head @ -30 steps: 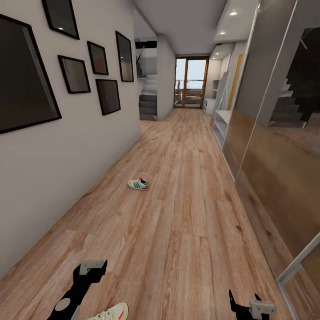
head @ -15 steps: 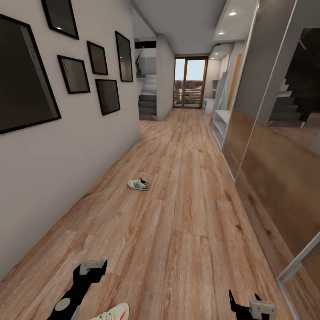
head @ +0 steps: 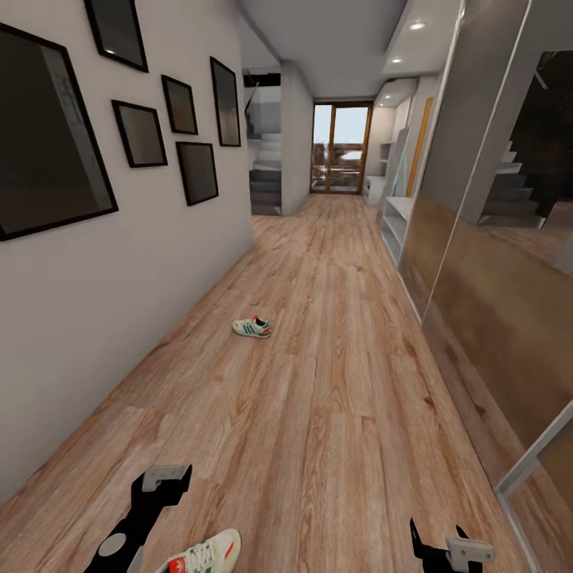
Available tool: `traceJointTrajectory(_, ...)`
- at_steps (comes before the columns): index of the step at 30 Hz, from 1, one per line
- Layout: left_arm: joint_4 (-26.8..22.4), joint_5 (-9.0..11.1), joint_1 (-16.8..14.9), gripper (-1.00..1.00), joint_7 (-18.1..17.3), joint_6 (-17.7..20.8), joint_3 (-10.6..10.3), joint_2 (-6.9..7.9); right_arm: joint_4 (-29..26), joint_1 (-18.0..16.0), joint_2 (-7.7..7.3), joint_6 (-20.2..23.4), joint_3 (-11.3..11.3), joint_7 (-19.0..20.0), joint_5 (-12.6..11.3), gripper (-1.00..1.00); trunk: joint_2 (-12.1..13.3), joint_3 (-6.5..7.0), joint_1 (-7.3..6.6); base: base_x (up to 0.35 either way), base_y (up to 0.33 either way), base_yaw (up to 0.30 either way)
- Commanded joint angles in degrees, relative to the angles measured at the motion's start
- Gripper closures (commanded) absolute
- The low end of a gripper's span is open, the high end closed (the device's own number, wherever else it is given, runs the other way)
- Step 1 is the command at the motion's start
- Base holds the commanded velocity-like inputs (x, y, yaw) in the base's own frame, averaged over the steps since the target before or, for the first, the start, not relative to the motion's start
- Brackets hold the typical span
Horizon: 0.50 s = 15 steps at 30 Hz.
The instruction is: Pick up the two gym shoes and the two sandals from the corridor floor and place them onto the hallstand (shoe rack) in the corridor, making sure they are on the rack and not on the floor. Arrange them so the two gym shoes are next to each other and the two sandals are next to each other.
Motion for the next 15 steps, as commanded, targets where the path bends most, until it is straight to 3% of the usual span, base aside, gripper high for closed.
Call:
traceJointTrajectory(1,0.0,-0.3,0.0,-1.00,-0.4,-0.2,0.3,-0.05,0.0,0.0,-0.01,-0.2,0.4,0.2,-0.5,-1.00,0.0,-0.05,-0.02,-0.016,0.013,0.000)
traceJointTrajectory(15,-0.1,-0.3,0.0,-1.00,-0.4,-0.2,0.3,-0.05,0.0,0.0,-0.01,-0.2,0.4,0.2,-0.5,-1.00,0.0,-0.05,-0.02,-0.003,0.002,0.000)
